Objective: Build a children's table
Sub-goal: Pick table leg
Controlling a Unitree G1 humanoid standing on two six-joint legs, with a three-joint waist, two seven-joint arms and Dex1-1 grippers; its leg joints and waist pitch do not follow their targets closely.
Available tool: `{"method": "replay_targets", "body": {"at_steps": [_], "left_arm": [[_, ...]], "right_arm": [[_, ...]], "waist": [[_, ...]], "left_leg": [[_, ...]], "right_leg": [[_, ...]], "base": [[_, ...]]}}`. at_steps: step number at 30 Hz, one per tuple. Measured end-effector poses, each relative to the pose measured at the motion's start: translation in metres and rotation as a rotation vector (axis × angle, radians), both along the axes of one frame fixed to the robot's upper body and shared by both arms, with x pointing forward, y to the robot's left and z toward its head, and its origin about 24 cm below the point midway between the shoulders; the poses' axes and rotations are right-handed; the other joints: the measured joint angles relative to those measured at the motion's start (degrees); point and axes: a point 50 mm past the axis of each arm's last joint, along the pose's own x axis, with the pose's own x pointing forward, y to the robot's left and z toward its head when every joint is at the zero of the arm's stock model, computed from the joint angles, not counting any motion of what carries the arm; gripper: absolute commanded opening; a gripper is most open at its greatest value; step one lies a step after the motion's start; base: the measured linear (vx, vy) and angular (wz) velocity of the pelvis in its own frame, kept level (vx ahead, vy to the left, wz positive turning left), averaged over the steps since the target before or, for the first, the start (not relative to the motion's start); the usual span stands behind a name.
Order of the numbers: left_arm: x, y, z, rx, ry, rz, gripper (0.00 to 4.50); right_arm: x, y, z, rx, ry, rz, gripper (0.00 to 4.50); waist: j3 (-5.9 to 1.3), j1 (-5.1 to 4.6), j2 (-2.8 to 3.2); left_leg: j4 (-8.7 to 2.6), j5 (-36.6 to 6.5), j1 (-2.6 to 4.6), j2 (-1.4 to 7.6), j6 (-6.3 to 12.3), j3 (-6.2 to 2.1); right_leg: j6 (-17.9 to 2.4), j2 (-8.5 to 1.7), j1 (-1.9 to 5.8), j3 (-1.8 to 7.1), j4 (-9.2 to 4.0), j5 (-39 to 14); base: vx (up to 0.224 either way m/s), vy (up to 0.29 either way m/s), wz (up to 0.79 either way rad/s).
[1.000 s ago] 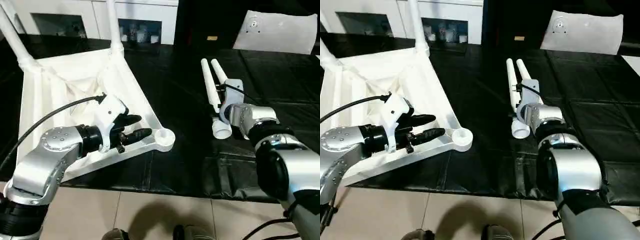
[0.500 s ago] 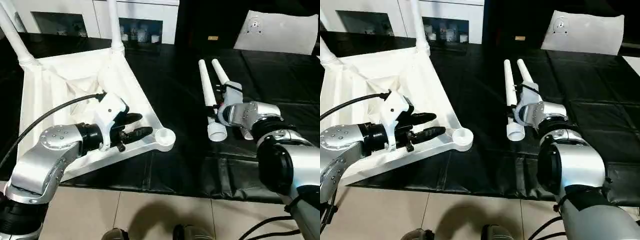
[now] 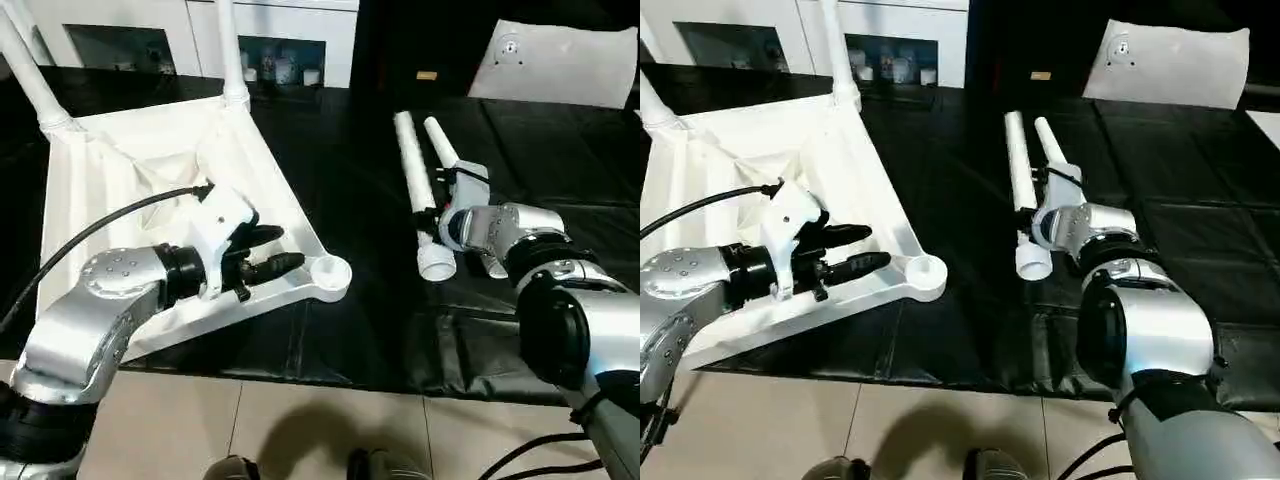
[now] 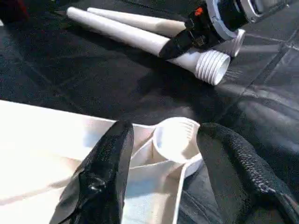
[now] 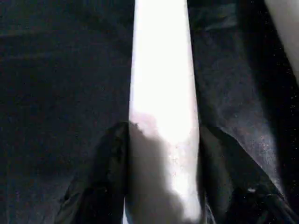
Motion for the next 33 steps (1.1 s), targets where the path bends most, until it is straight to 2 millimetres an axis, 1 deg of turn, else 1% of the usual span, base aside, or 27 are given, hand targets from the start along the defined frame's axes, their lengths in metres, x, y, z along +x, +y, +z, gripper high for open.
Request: {"method": "replay_targets", "body": {"at_steps": [4,7,11,12,14,16,18,20,22,25,27,28,29,33], "left_arm": [[0.004,-0.005,-0.002,-0.024,-0.025,0.044,2.77],[0.011,-0.009,-0.004,-0.054,-0.054,0.098,2.77],[0.028,-0.019,0.005,-0.114,-0.096,0.141,2.77],[0.033,-0.025,0.011,-0.147,-0.126,0.144,2.77],[0.037,-0.033,0.016,-0.182,-0.138,0.139,2.77],[0.041,-0.044,0.018,-0.231,-0.115,0.119,2.77],[0.047,-0.056,0.018,-0.294,-0.068,0.104,2.77],[0.053,-0.064,0.02,-0.365,-0.033,0.127,2.77],[0.058,-0.069,0.027,-0.459,-0.002,0.138,2.77],[0.063,-0.074,0.041,-0.611,0.041,0.111,2.77],[0.064,-0.077,0.046,-0.681,0.064,0.103,2.77],[0.064,-0.081,0.046,-0.722,0.097,0.09,2.77],[0.065,-0.082,0.046,-0.747,0.118,0.083,2.77],[0.065,-0.087,0.048,-0.837,0.191,0.063,2.77]], "right_arm": [[0.002,-0.002,-0.001,0.019,-0.076,-0.026,1.85],[0.005,0.0,0.004,0.102,-0.135,-0.041,1.85],[0.011,0.008,0.025,0.299,-0.327,0.027,1.85],[0.012,0.01,0.032,0.358,-0.403,0.066,1.85],[0.01,0.015,0.04,0.421,-0.485,0.125,1.85],[0.002,0.015,0.043,0.481,-0.56,0.175,1.85],[-0.014,0.019,0.039,0.549,-0.613,0.243,1.84],[-0.025,0.028,0.034,0.595,-0.61,0.312,1.84],[-0.034,0.035,0.033,0.643,-0.611,0.37,1.84],[-0.047,0.032,0.041,0.7,-0.662,0.411,1.84],[-0.052,0.031,0.047,0.714,-0.692,0.434,1.84],[-0.058,0.03,0.049,0.71,-0.705,0.449,1.84],[-0.062,0.031,0.049,0.712,-0.708,0.461,1.84],[-0.076,0.038,0.044,0.734,-0.672,0.509,1.84]], "waist": [[-0.04,-0.05,0.07],[-0.02,-0.06,0.12],[-0.17,0.09,0.42],[-0.22,0.2,0.5],[-0.33,0.37,0.67],[-0.42,0.92,0.75],[-0.46,1.7,0.83],[-0.49,1.82,0.94],[-0.5,1.94,0.97],[-0.54,2.2,1.03],[-0.65,2.11,1.17],[-0.68,2.2,1.19],[-0.69,2.32,1.19],[-0.69,2.28,1.2]], "left_leg": [[0.13,0.0,0.0,0.02,0.01,0.0],[0.14,0.0,-0.01,0.05,0.0,0.0],[0.17,0.0,-0.05,0.09,0.06,0.01],[0.19,0.1,-0.06,0.11,0.13,0.01],[0.23,0.1,-0.07,0.13,0.15,0.0],[0.22,0.1,-0.08,0.14,0.21,0.02],[0.23,0.2,-0.09,0.14,0.35,0.03],[0.25,0.2,-0.11,0.13,0.37,0.05],[0.3,0.2,-0.11,0.14,0.37,0.03],[0.37,0.2,-0.06,0.14,0.37,0.03],[0.39,0.2,-0.04,0.13,0.37,0.03],[0.38,0.2,-0.05,0.12,0.37,0.03],[0.4,0.2,-0.03,0.13,0.37,0.03],[0.41,0.2,-0.02,0.12,0.38,0.0]], "right_leg": [[-0.1,-0.01,0.04,0.0,0.02,0.1],[-0.2,0.01,0.02,-0.03,0.04,0.1],[-0.2,0.01,0.05,-0.1,0.04,0.2],[-0.2,0.01,0.08,-0.12,0.04,0.2],[-0.2,0.01,0.12,-0.13,0.01,0.2],[-0.2,0.01,0.13,-0.14,-0.03,0.2],[-0.2,0.02,0.13,-0.14,-0.03,0.2],[-0.2,0.0,0.12,-0.13,-0.04,0.2],[-0.2,-0.01,0.12,-0.13,-0.04,0.3],[-0.1,-0.01,0.25,-0.13,-0.14,0.5],[0.0,-0.01,0.31,-0.14,-0.28,0.5],[0.1,-0.01,0.34,-0.15,-0.32,0.5],[0.2,-0.01,0.38,-0.16,-0.32,0.4],[0.2,-0.02,0.38,-0.18,-0.35,0.4]], "base": [[0.0,0.0,0.0],[0.0,0.0,0.0],[0.0,0.0,0.0],[0.0,0.0,0.0],[0.0,0.0,0.0],[0.0,0.0,0.0],[0.0,0.0,0.0],[0.0,0.0,0.0],[0.0,0.0,0.0],[0.0,0.0,0.0],[0.0,0.0,0.0],[0.0,0.0,0.0],[0.0,0.0,0.0],[0.0,0.0,0.0]]}}
